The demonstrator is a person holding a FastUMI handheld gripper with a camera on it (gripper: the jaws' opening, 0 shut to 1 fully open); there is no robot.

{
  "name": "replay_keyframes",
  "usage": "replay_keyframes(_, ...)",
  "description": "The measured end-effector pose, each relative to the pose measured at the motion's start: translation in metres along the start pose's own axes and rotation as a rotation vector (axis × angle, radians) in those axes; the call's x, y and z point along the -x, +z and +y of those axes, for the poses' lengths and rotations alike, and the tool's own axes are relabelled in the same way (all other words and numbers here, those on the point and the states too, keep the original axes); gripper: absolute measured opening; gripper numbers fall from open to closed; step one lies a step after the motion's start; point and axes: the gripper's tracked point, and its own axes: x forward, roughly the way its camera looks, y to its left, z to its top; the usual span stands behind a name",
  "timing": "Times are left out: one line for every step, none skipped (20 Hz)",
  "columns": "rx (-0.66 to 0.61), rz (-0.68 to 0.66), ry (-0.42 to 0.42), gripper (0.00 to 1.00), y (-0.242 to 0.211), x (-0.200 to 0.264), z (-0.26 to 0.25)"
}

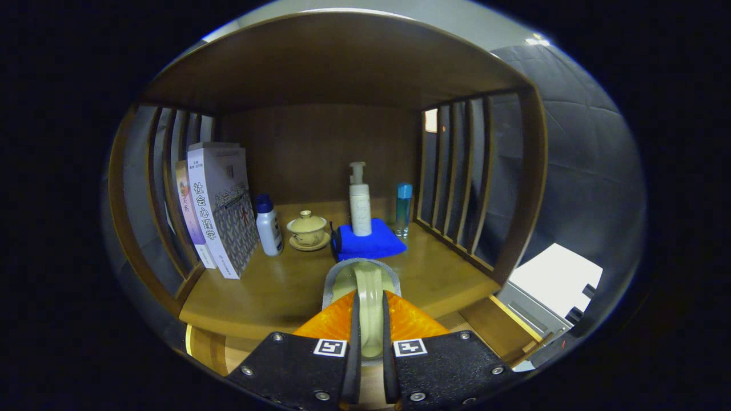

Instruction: Pull open the drawer, take out the items inside it, and place them on the countertop above the cabinet.

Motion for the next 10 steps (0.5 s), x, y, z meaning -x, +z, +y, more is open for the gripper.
replay_keyframes(0.017,0.008,0.019,0.16,0.0,-0.006,0.008)
replay_keyframes(0.033,0.018,0.04,0.16,-0.001,-0.014,0.016)
replay_keyframes(0.053,0.04,0.051,0.16,-0.004,-0.021,0.022)
replay_keyframes(0.065,0.053,0.068,0.16,-0.007,-0.029,0.03)
replay_keyframes(0.072,0.064,0.089,0.16,-0.009,-0.036,0.039)
replay_keyframes(0.075,0.071,0.109,0.16,-0.012,-0.043,0.047)
replay_keyframes(0.085,0.079,0.12,0.16,-0.011,-0.049,0.052)
replay_keyframes(0.101,0.074,0.13,0.16,-0.011,-0.054,0.053)
replay_keyframes(0.099,0.067,0.133,0.17,-0.007,-0.056,0.052)
replay_keyframes(0.101,0.068,0.143,0.19,-0.008,-0.06,0.055)
